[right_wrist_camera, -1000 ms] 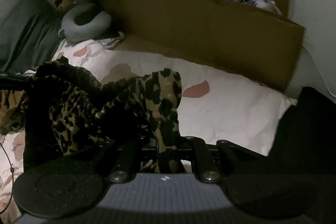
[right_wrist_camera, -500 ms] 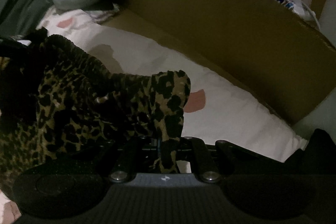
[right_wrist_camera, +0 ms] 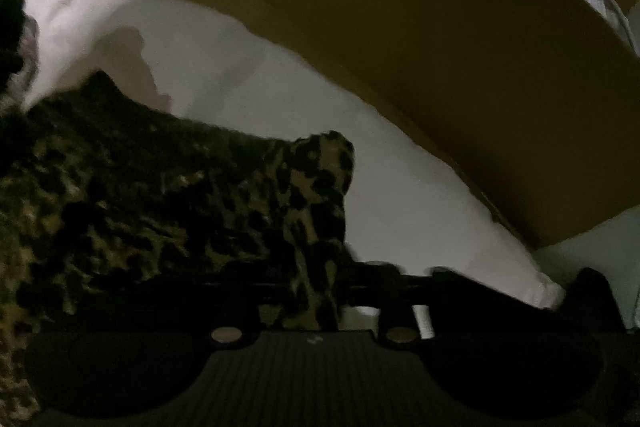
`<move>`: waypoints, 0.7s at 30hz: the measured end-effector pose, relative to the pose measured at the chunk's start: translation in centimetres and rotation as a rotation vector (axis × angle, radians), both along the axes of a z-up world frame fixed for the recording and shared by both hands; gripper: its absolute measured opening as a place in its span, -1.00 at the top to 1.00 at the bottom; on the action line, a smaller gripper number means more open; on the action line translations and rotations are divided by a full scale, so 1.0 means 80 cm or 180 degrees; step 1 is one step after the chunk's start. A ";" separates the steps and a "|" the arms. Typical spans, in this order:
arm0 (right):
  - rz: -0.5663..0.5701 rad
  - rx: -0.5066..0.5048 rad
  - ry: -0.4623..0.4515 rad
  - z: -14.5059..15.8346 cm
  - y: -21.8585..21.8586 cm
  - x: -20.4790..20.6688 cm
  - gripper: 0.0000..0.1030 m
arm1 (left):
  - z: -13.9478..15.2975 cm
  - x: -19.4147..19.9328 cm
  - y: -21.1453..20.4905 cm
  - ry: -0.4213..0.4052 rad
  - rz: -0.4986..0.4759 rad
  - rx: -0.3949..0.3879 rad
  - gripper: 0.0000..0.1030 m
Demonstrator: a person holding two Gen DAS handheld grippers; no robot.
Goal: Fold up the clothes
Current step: 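Lower the leopard garment onto the white duvet with both grippers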
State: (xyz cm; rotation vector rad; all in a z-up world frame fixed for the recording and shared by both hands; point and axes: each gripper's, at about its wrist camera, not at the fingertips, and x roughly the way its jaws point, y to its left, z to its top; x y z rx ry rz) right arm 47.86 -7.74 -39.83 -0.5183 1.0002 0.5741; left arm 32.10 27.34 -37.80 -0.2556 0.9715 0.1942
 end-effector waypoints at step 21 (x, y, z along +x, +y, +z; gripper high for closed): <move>-0.0129 0.0394 0.0377 -0.051 -0.022 0.005 0.54 | -0.057 0.026 -0.042 0.0257 -0.0581 -0.0051 0.96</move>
